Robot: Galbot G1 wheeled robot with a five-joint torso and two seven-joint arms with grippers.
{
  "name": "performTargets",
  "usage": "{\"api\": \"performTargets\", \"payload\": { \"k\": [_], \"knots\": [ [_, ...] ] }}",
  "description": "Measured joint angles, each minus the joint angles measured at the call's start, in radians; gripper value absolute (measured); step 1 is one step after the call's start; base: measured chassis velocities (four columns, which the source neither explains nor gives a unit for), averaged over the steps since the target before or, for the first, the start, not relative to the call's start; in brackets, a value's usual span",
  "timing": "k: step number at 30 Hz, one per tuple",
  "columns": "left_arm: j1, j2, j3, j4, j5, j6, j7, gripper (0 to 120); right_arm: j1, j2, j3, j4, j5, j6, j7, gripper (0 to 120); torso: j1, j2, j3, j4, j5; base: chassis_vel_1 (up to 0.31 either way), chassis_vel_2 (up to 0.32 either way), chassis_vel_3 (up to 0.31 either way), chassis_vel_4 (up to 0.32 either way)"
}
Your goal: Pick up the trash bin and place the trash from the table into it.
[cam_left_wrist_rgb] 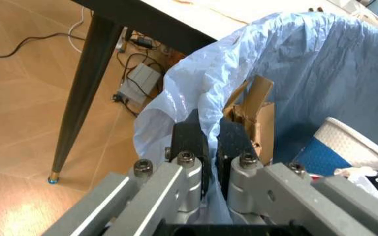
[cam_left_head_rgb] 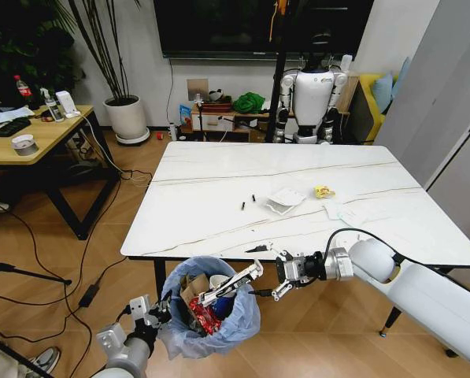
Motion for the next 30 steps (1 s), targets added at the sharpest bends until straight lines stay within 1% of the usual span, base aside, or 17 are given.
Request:
{"api": "performTargets", "payload": {
  "k": [10,18,24,30],
  "knots": [
    [0.017,0.002,-0.006,-0.013,-0.001,-0.002,0.003,0,-0.007,0.003,0.035,-0.141,0.057,0.022,0.002,100,0.0,0.0,0.0,-0.0001,0.0002,0.0,0.0,0.0,0.0],
    [0.015,0.001,-0.008,-0.012,-0.001,-0.003,0.004,0,0.003,0.001,0.033,-0.153,0.069,0.022,0.004,100,0.0,0.0,0.0,-0.0001,-0.0002,0.0,0.0,0.0,0.0],
    [0.035,0.001,-0.016,-0.022,0.0,-0.004,0.006,0,0.018,0.046,0.036,-0.215,0.088,0.011,0.048,100,0.0,0.0,0.0,0.0001,0.0002,0.0,0.0,0.0,0.0],
    [0.043,0.0,-0.02,-0.031,0.0,-0.004,0.007,0,0.046,0.097,0.043,-0.317,0.144,-0.043,0.141,100,0.0,0.0,0.0,0.0,-0.0002,0.0,0.0,0.0,0.0]
  ]
}}
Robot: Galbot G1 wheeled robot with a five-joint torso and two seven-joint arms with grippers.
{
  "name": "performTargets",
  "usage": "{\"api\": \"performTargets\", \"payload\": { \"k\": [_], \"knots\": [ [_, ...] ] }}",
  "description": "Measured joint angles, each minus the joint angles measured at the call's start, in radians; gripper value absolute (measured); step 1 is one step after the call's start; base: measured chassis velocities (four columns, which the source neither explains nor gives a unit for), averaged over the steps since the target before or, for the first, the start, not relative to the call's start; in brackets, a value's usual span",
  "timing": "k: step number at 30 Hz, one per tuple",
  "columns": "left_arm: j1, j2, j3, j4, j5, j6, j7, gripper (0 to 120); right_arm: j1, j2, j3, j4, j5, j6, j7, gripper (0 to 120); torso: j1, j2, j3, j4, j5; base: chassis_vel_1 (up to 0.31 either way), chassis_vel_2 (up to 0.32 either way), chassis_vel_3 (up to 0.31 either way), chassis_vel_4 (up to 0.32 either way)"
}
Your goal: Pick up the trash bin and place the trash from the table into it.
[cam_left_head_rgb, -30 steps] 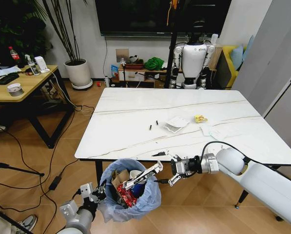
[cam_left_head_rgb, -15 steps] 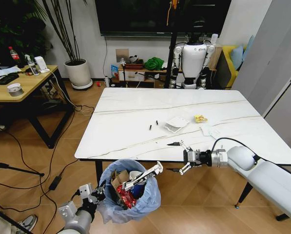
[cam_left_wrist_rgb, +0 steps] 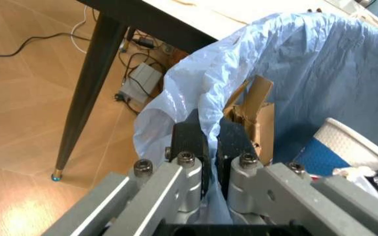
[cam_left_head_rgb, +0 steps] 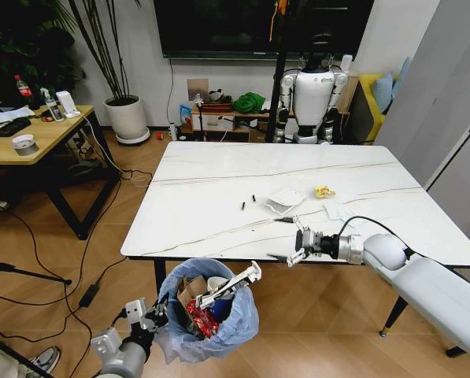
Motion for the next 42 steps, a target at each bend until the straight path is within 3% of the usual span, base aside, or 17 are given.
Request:
{"api": "performTargets", "payload": {
  "k": [14,22,26,42],
  "knots": [
    [0.014,0.004,-0.001,-0.013,-0.001,0.0,0.0,0,0.102,0.135,-0.016,-0.245,-0.065,-0.048,0.163,100,0.0,0.0,0.0,-0.0001,0.0,0.0,0.0,0.0,0.0],
    [0.027,0.002,-0.002,-0.022,0.0,0.0,0.0,0,0.175,0.22,-0.013,-0.407,-0.183,-0.016,0.217,100,0.0,0.0,0.0,0.0,-0.0003,0.0,0.0,0.0,0.0],
    [0.029,0.001,-0.01,-0.028,0.0,0.0,0.0,0,0.238,0.297,-0.008,-0.541,-0.236,0.011,0.262,100,0.0,0.0,0.0,0.0001,0.0001,0.0,0.0,0.0,0.0],
    [0.017,0.003,-0.007,-0.02,-0.005,-0.001,0.0,0,0.271,0.373,-0.001,-0.686,-0.256,0.039,0.253,100,0.0,0.0,0.0,0.0001,0.0001,0.0,0.0,0.0,0.0]
  ]
}}
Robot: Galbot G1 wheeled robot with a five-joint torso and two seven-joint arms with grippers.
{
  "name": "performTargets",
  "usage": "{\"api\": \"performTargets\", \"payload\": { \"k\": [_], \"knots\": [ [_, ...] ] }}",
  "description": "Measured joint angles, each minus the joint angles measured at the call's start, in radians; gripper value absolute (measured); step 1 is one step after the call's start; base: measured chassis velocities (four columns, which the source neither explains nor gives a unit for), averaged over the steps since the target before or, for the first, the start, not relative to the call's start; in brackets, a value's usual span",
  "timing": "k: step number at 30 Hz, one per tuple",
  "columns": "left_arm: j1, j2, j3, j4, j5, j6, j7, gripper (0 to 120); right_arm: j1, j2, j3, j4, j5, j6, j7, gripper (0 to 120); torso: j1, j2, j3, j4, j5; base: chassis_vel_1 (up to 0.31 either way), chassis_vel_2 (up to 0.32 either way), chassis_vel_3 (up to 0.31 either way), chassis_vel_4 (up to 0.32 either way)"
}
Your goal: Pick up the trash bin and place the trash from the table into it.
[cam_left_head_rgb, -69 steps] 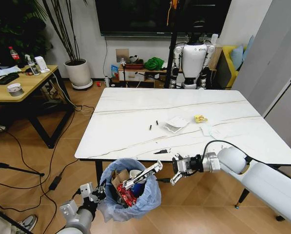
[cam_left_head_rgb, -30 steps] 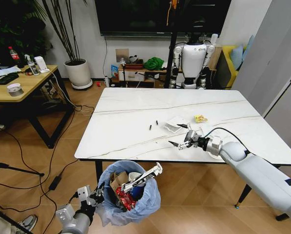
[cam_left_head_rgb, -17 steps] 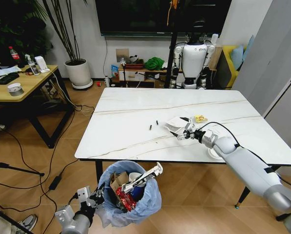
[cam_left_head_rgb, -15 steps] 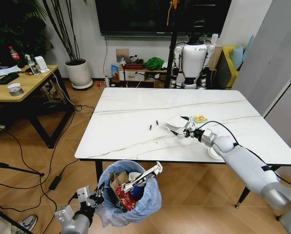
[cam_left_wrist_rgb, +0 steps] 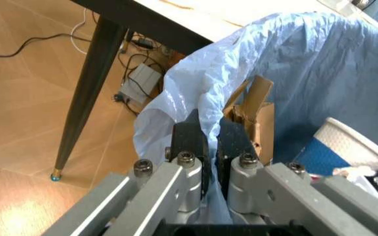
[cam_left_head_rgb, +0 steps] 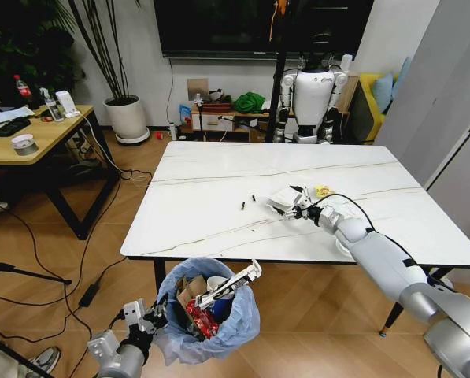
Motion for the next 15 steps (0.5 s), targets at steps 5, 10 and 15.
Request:
{"api": "performTargets", "payload": {
  "k": [5,10,15],
  "knots": [
    [-0.002,0.002,0.002,0.006,-0.001,0.0,0.0,0,0.003,0.005,0.004,-0.026,0.001,0.002,-0.001,100,0.0,0.0,0.0,-0.0002,0.0001,0.0,0.0,0.0,0.0],
    [-0.004,0.002,0.005,0.008,-0.001,0.0,0.0,0,0.011,0.009,0.008,-0.044,0.006,0.003,-0.004,100,0.0,0.0,0.0,-0.0003,0.0001,0.0,0.0,0.0,0.0],
    [-0.005,0.002,0.006,0.009,-0.001,0.0,0.0,0,0.022,0.014,0.008,-0.059,0.024,0.002,-0.026,86,0.0,0.0,0.0,-0.0002,0.0001,0.0,0.0,0.0,0.0]
  ]
}}
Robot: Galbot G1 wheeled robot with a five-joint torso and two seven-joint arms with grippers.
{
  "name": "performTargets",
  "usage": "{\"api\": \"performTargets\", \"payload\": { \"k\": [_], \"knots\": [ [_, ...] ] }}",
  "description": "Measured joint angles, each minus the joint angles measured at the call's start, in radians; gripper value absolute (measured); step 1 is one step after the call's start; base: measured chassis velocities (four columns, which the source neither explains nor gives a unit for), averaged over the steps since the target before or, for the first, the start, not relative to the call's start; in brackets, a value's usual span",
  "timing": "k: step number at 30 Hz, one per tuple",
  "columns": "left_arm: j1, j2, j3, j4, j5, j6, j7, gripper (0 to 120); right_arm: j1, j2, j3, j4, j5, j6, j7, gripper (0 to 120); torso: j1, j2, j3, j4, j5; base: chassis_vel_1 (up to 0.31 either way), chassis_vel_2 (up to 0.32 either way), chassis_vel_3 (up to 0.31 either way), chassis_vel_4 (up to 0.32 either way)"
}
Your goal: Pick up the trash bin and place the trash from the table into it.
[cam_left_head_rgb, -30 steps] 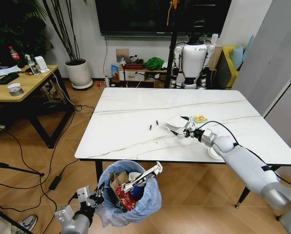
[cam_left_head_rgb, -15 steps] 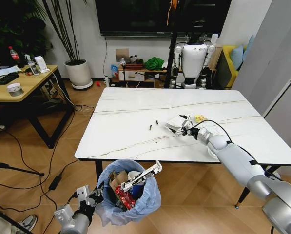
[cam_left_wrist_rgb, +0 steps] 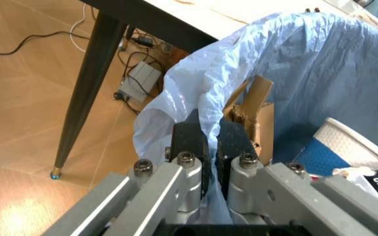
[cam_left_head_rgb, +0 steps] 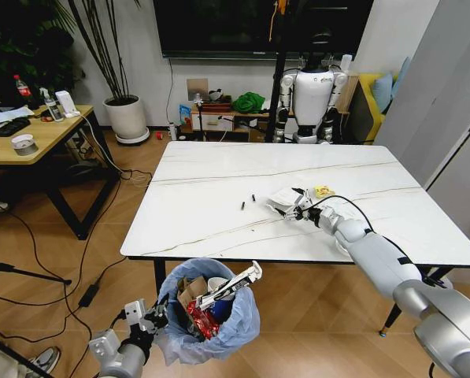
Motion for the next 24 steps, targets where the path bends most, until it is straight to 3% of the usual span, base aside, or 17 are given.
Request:
{"api": "performTargets", "payload": {
  "k": [10,24],
  "knots": [
    [-0.002,0.0,0.0,0.004,0.0,0.0,0.0,0,0.009,0.008,-0.001,-0.019,0.014,-0.002,-0.013,46,0.0,0.0,0.0,0.0,0.0,0.0,0.0,0.0,0.0],
    [-0.003,0.001,-0.001,0.005,-0.001,-0.001,0.0,0,-0.009,0.014,0.001,-0.032,0.016,-0.003,-0.017,0,0.0,0.0,0.0,0.0,-0.0001,0.0,0.0,0.0,0.0]
  ]
}}
